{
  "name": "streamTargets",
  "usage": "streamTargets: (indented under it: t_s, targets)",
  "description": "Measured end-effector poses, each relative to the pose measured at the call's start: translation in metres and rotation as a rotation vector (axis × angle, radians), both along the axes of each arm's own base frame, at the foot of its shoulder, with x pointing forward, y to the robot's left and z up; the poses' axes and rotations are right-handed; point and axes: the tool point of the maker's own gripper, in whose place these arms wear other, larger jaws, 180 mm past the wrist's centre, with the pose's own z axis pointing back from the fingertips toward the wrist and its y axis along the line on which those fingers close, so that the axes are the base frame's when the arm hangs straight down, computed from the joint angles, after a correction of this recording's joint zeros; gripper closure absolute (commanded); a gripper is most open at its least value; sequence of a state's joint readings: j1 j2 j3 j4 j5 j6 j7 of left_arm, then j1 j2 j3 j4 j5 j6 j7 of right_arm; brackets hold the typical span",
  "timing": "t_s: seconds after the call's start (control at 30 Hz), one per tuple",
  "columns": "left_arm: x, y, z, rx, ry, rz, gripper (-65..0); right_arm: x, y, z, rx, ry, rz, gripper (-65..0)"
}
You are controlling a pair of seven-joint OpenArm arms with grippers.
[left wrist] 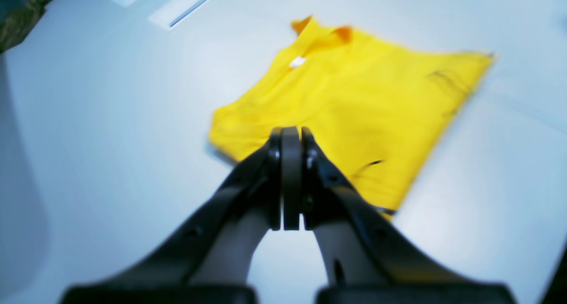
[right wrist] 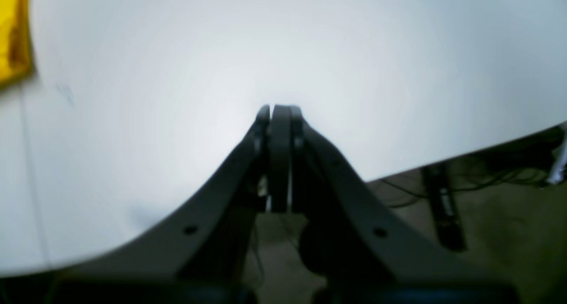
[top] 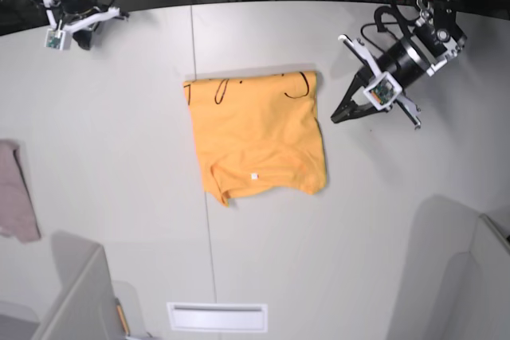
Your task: Fold the T-shirt properly
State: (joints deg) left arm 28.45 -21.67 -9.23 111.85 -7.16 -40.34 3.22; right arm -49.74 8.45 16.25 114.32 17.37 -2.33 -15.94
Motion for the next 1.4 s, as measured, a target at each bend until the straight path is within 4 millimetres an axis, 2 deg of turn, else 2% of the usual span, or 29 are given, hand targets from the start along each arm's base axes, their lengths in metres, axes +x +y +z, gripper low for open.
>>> streamTargets:
  t_s: [0.2,0.4,0.53,0.67,0.73,0.83,0.9,0.97,1.07,1.13,1.27,1.3,1.4]
  targets:
    - [-0.054,0.0,-0.03,-0.022,0.151,-0.002,0.0,-0.059,0.022,-0.019,-0.08,0.177,0.093,0.0]
    - [-0.099,0.002,-0.05,-0.023,0.283,0.015,0.0,-0.104,0.037,-0.027,-0.144,0.315,0.153,0.0]
    - [-0.147,0.007,-0.088,0.059,0.432,-0.015,0.0,-0.133,0.038,-0.029,-0.187,0.409,0.171,0.0]
    - [-0.205,0.012,-0.142,0.206,0.596,-0.102,0.0,-0.16,0.04,-0.038,-0.122,0.537,0.117,0.0]
    - [-0.239,0.019,-0.164,0.253,0.696,-0.125,0.0,-0.175,0.045,-0.05,-0.074,0.612,0.1,0.0]
    - [-0.275,0.024,-0.183,0.258,0.809,-0.131,0.0,-0.188,0.059,-0.075,-0.032,0.714,0.194,0.0]
    - [-0.284,0.026,-0.193,0.254,0.848,-0.127,0.0,-0.196,0.07,-0.094,-0.012,0.762,0.271,0.0]
    - [-0.289,0.028,-0.202,0.245,0.876,-0.115,0.0,-0.213,0.085,-0.108,0.017,0.824,0.318,0.0]
    - [-0.295,0.041,-0.226,0.307,0.9,-0.062,0.0,-0.236,0.112,-0.128,0.083,0.902,0.372,0.0]
    - [-0.303,0.048,-0.243,0.351,0.928,-0.049,0.0,-0.235,0.12,-0.143,0.104,0.92,0.389,0.0]
    - [-0.312,0.061,-0.282,0.445,0.98,-0.005,0.0,-0.233,0.123,-0.182,0.097,0.985,0.428,0.0]
    - [-0.315,0.066,-0.291,0.478,0.997,0.017,0.0,-0.24,0.125,-0.19,0.099,1.021,0.442,0.0]
    - [-0.307,0.068,-0.318,0.499,1.03,0.104,0.0,-0.25,0.149,-0.215,0.146,1.059,0.49,0.0]
